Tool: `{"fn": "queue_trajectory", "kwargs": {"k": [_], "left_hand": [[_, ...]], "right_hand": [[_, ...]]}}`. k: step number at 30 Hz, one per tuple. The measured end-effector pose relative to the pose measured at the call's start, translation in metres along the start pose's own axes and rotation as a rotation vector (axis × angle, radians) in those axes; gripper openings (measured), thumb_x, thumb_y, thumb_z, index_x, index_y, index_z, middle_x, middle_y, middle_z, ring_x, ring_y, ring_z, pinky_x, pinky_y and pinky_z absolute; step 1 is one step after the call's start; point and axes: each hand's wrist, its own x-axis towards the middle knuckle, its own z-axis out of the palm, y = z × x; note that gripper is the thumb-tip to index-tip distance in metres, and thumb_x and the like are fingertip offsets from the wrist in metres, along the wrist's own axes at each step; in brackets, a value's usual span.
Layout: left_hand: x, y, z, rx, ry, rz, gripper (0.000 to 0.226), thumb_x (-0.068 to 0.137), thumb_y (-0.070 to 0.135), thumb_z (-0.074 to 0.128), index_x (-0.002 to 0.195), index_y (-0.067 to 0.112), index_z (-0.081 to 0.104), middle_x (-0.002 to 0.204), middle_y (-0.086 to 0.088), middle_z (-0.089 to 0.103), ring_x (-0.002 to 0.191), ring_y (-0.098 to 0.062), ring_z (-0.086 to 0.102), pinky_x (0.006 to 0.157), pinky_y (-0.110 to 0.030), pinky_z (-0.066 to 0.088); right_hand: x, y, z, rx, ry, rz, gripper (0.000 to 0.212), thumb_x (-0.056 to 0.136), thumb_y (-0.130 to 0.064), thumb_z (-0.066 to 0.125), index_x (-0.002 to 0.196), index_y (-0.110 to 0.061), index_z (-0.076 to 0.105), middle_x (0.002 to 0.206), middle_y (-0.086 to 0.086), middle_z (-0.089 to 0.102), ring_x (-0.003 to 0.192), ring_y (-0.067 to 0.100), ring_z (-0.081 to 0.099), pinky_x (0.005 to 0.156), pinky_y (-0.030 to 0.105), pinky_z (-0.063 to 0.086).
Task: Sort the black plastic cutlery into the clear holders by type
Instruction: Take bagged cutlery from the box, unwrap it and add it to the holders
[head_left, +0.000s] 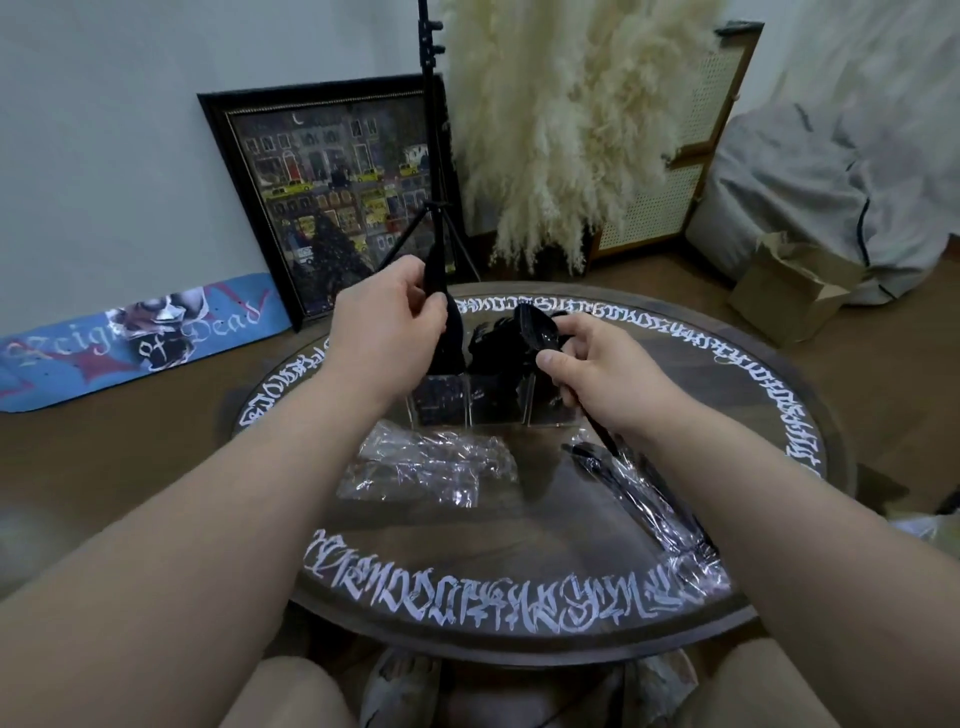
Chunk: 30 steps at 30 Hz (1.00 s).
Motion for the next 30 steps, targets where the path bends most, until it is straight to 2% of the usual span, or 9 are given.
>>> {"fn": "queue_trajectory", "kwargs": {"k": [3,7,10,12,15,20,23,26,30], "left_hand": [[0.013,-0.007,0.002,0.111,-0.054,0.044,0.02,0.093,0.026,0.052,0.078,0.013,0.056,0.075,-0.001,0.068,0.077,-0.023,0.063,0.07,-0.037,0.049],[0.017,-0.023,0.01,0.348,-0.164,0.076,0.032,0.094,0.032,0.053,0.064,0.026,0.048,0.07,0.006,0.054,0.083,-0.028,0.056,0.062,-0.033,0.035],[0.018,-0.034,0.019,0.504,-0.228,0.032,0.025,0.095,0.04,0.053,0.095,0.023,0.072,0.108,0.001,0.061,0.105,-0.029,0.047,0.083,-0.035,0.041],[0.017,-0.036,0.023,0.571,-0.252,-0.013,0.035,0.092,0.048,0.055,0.119,0.028,0.066,0.122,0.002,0.055,0.114,-0.027,0.04,0.095,-0.035,0.039],[0.017,-0.031,0.026,0.567,-0.167,0.0,0.05,0.087,0.051,0.06,0.131,0.03,0.055,0.124,0.001,0.05,0.117,-0.026,0.038,0.097,-0.038,0.039],[0.017,0.007,0.03,0.152,-0.172,0.14,0.037,0.092,0.039,0.057,0.126,0.026,0.06,0.117,0.007,0.059,0.105,-0.015,0.054,0.089,-0.027,0.04],[0.017,0.022,0.034,-0.069,-0.26,0.09,0.017,0.089,0.032,0.064,0.103,0.025,0.071,0.091,0.014,0.067,0.088,-0.009,0.062,0.086,-0.028,0.048],[0.02,0.025,0.033,-0.086,-0.203,0.087,0.008,0.089,0.025,0.065,0.081,0.027,0.068,0.073,0.018,0.061,0.079,-0.008,0.06,0.078,-0.027,0.048],[0.036,0.027,0.015,-0.021,0.009,0.132,0.009,0.092,0.021,0.059,0.087,0.02,0.066,0.071,0.015,0.058,0.074,-0.01,0.058,0.072,-0.022,0.043]], "right_hand": [[0.006,-0.007,-0.004,0.054,0.017,0.062,0.011,0.096,-0.015,0.049,0.091,-0.023,0.052,0.061,0.0,0.051,0.052,0.015,0.044,0.054,0.03,0.037],[0.01,-0.008,-0.007,0.049,0.05,0.08,0.016,0.097,-0.02,0.046,0.083,-0.026,0.051,0.06,0.0,0.052,0.052,0.017,0.043,0.054,0.032,0.035],[0.012,-0.007,-0.008,0.047,0.056,0.075,0.016,0.096,-0.018,0.049,0.082,-0.023,0.053,0.064,0.002,0.056,0.052,0.016,0.048,0.051,0.03,0.039],[0.013,-0.006,-0.008,0.054,0.059,0.068,0.015,0.094,-0.015,0.055,0.08,-0.019,0.058,0.066,0.003,0.057,0.051,0.014,0.052,0.049,0.025,0.042],[0.015,-0.004,-0.009,0.068,0.054,0.058,0.012,0.091,-0.013,0.061,0.08,-0.017,0.062,0.07,0.006,0.059,0.051,0.011,0.056,0.049,0.022,0.044],[0.018,-0.008,-0.01,0.054,0.002,0.042,0.006,0.089,-0.01,0.064,0.086,-0.015,0.064,0.075,0.009,0.069,0.053,0.011,0.057,0.049,0.022,0.045],[0.018,-0.01,-0.008,0.008,-0.047,0.022,0.006,0.089,-0.01,0.064,0.086,-0.016,0.064,0.07,0.004,0.068,0.053,0.012,0.057,0.05,0.024,0.047],[0.016,-0.007,-0.011,-0.153,-0.055,-0.004,0.014,0.086,-0.011,0.066,0.08,-0.024,0.063,0.067,-0.001,0.066,0.051,0.009,0.059,0.055,0.026,0.051],[0.012,0.006,-0.028,-0.446,-0.032,0.053,0.01,0.084,-0.012,0.062,0.082,-0.021,0.063,0.069,-0.002,0.066,0.063,0.014,0.066,0.061,0.026,0.052]]}}
